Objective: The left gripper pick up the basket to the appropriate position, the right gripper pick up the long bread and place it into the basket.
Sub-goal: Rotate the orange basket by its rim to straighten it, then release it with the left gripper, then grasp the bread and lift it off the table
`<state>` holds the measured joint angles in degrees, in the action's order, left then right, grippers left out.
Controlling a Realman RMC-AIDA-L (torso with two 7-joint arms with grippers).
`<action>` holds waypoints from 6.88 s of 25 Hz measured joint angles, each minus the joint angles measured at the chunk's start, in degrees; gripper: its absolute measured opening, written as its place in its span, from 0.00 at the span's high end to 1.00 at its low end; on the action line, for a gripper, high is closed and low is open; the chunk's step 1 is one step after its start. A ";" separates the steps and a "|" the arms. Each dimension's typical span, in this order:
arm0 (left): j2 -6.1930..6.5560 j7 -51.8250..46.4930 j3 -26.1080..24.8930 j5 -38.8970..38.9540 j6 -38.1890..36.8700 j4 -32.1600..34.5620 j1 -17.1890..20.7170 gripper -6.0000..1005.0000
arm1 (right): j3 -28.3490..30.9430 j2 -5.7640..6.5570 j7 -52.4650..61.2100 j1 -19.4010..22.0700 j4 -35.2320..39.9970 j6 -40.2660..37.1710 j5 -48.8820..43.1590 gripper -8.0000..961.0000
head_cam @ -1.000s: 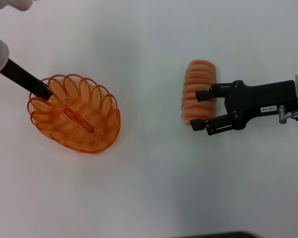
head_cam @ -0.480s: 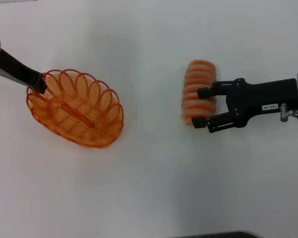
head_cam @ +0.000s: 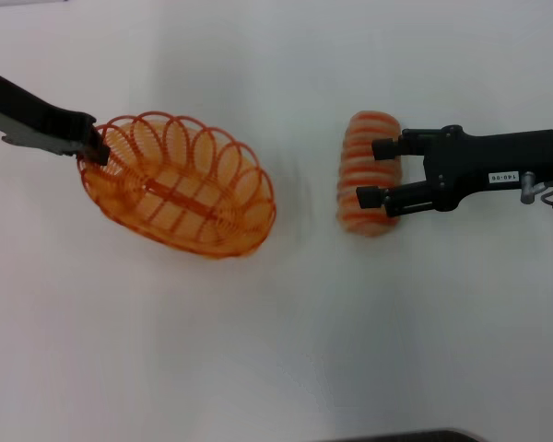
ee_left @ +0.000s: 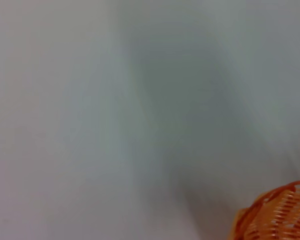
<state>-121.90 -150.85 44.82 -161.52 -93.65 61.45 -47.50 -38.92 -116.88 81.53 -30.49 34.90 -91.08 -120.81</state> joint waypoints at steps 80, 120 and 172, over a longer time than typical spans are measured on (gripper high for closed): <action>0.99 25.26 -9.10 35.79 7.53 -3.89 19.79 0.19 | 6.26 1.23 28.02 -2.56 4.00 1.41 2.70 0.04; 5.09 77.77 -6.65 32.13 -17.88 -9.73 26.92 0.21 | -4.54 0.74 89.97 -23.03 3.21 3.96 -37.43 0.04; 3.34 79.66 -6.60 31.62 -18.09 -9.86 28.11 0.21 | -4.31 -0.23 87.74 -26.35 -9.19 15.95 -36.59 0.40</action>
<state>-118.56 -71.19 38.23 -129.91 -111.74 51.59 -19.39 -43.23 -117.11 169.26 -56.85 25.70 -75.14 -157.40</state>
